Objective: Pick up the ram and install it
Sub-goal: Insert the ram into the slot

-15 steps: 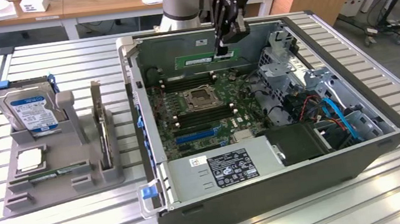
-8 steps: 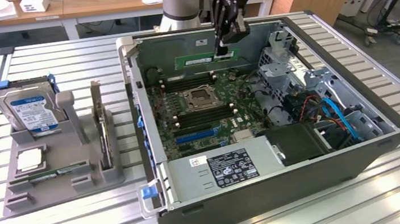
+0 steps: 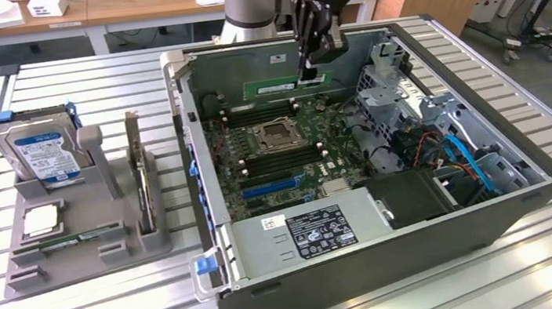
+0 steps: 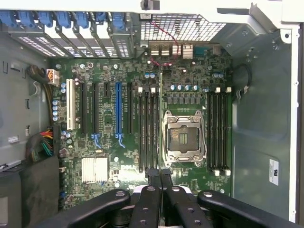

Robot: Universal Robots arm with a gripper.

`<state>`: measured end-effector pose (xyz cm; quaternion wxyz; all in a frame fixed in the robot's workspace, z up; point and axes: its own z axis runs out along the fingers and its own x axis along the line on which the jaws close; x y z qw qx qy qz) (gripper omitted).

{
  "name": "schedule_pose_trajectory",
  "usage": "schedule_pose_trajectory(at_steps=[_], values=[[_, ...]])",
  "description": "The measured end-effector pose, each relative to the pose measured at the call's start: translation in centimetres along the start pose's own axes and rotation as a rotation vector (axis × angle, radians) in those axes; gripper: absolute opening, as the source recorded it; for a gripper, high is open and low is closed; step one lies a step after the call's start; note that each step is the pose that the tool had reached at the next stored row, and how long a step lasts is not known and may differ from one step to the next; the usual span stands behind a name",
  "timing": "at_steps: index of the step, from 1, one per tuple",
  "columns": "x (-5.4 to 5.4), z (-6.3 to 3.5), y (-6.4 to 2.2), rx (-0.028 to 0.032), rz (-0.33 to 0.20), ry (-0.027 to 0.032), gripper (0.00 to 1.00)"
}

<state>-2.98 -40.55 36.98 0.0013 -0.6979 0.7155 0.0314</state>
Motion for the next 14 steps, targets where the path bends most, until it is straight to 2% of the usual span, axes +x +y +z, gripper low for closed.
schedule_pose_trajectory(at_steps=[6,14], values=[[0.01,0.03,0.0,-0.0001,0.0,0.0001,0.11],[0.05,0.73,-0.03,-0.0001,0.0,-0.0014,0.11]])
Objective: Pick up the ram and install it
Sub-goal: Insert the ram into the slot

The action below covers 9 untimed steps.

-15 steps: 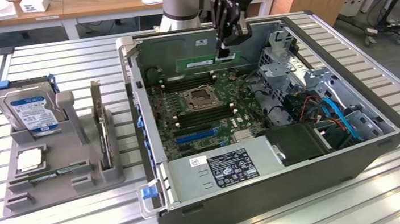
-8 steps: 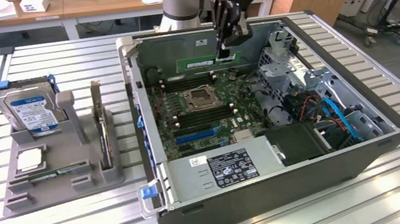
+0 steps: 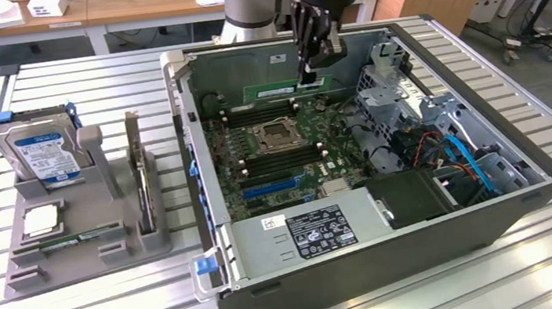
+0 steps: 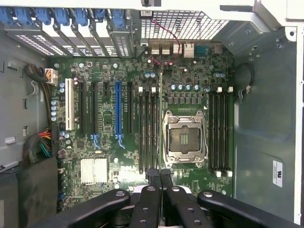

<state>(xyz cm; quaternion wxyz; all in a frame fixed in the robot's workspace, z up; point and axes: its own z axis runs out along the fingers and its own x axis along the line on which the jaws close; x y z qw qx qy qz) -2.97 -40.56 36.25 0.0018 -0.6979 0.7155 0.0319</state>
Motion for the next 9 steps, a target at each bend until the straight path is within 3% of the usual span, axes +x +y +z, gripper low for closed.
schedule_pose_trajectory(at_steps=[9], values=[[0.05,0.97,-0.04,0.0,0.0,0.0001,0.11]])
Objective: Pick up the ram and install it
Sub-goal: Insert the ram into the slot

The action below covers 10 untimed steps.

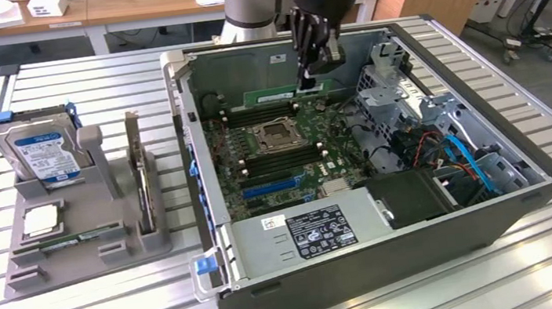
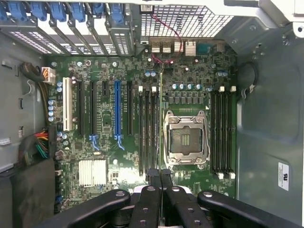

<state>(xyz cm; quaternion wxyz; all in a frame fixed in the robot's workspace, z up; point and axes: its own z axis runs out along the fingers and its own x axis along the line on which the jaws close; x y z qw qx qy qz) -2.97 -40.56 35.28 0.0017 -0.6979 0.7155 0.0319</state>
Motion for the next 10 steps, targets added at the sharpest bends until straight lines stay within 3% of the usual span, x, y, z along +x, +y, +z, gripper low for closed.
schedule_pose_trajectory(at_steps=[10], values=[[0.1,1.33,-0.06,0.0,0.0,0.0001,0.11]])
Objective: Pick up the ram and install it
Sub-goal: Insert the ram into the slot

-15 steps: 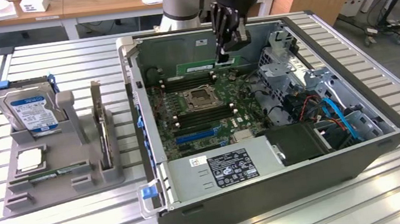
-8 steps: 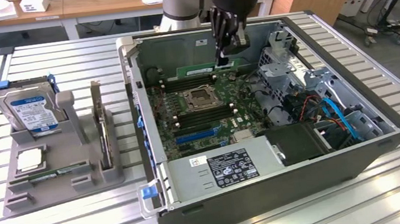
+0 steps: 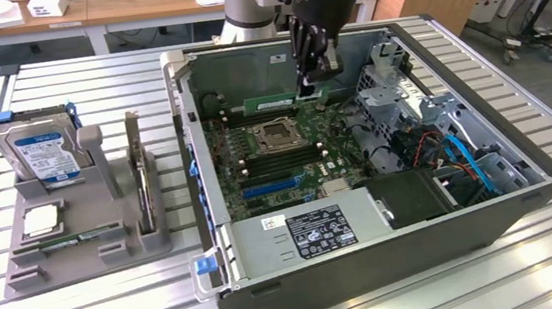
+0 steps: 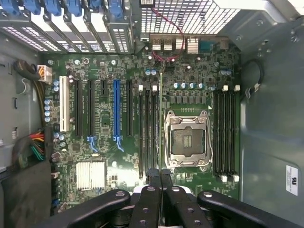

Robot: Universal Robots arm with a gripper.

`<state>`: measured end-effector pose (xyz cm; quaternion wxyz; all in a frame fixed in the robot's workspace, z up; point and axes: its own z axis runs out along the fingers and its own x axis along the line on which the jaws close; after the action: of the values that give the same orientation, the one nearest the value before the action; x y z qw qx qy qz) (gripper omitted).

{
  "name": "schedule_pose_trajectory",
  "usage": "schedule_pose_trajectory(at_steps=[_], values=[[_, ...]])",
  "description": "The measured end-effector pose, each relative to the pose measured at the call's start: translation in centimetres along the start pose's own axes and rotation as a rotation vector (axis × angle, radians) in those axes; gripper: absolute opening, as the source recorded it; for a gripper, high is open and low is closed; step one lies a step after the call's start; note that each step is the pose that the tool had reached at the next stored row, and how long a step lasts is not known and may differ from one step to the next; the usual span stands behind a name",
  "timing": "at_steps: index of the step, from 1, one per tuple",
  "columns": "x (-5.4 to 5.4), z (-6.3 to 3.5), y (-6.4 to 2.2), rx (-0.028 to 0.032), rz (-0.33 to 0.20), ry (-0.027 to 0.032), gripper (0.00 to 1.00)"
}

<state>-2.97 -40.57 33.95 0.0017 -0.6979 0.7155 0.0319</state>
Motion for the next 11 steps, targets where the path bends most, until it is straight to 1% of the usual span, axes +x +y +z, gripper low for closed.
schedule_pose_trajectory(at_steps=[11], values=[[0.1,1.8,-0.08,0.0,0.0,-0.0001,0.11]])
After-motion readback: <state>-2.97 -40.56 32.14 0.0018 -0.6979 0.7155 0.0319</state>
